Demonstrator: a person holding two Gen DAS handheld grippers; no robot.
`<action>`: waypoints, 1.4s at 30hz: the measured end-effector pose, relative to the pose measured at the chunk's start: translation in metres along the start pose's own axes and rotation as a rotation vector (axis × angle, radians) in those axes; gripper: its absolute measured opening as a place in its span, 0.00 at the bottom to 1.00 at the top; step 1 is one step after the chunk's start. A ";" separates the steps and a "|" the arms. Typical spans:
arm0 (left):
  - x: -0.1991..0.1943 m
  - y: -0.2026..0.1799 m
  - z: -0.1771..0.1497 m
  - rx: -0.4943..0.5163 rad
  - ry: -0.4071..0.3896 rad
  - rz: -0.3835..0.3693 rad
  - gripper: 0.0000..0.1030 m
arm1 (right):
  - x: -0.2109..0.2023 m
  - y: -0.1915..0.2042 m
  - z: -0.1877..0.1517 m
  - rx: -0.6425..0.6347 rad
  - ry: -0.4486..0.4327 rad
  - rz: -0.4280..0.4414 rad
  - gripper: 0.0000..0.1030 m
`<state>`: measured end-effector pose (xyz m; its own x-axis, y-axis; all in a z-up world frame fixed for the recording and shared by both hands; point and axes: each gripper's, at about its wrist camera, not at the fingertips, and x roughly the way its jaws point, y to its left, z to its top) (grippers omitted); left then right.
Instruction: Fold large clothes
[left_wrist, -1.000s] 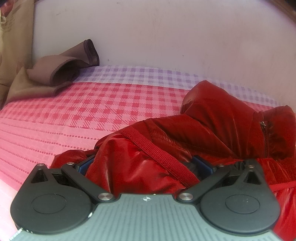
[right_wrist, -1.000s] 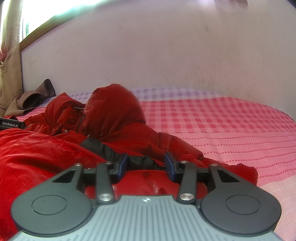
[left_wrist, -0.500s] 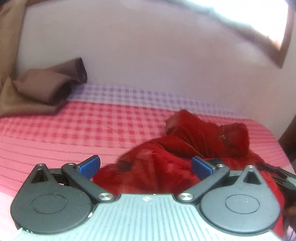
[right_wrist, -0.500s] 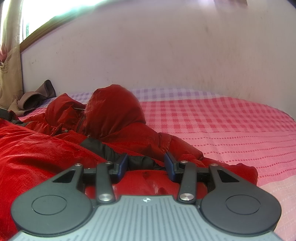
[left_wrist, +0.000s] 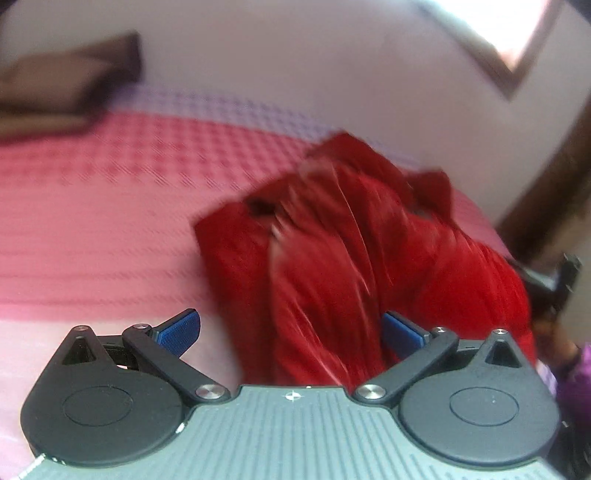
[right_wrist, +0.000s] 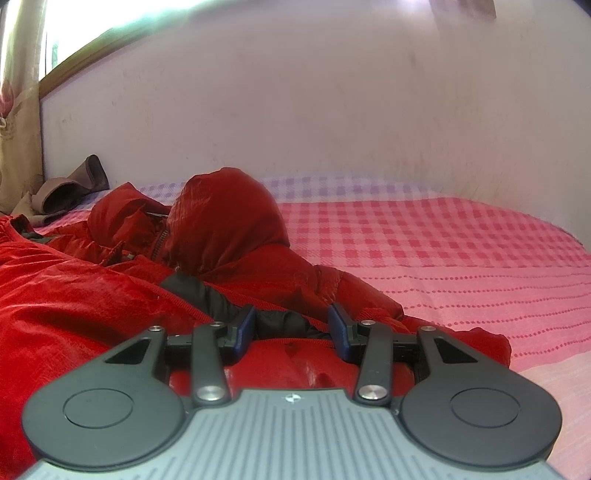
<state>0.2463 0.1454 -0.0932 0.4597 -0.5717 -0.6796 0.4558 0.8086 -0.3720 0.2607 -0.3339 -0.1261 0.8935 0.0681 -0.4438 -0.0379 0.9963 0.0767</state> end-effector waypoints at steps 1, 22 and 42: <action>0.007 0.002 -0.003 -0.010 0.032 -0.031 0.94 | 0.000 0.001 0.000 -0.004 -0.001 -0.004 0.42; -0.004 -0.002 -0.042 -0.331 -0.201 -0.092 0.38 | -0.098 0.056 0.026 -0.162 -0.137 0.229 0.31; -0.063 -0.124 0.003 -0.319 -0.310 -0.131 0.25 | -0.011 0.069 0.002 0.013 0.107 0.364 0.03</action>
<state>0.1627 0.0809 -0.0022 0.6419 -0.6474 -0.4109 0.2905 0.7013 -0.6510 0.2488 -0.2658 -0.1140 0.7708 0.4229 -0.4765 -0.3376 0.9054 0.2575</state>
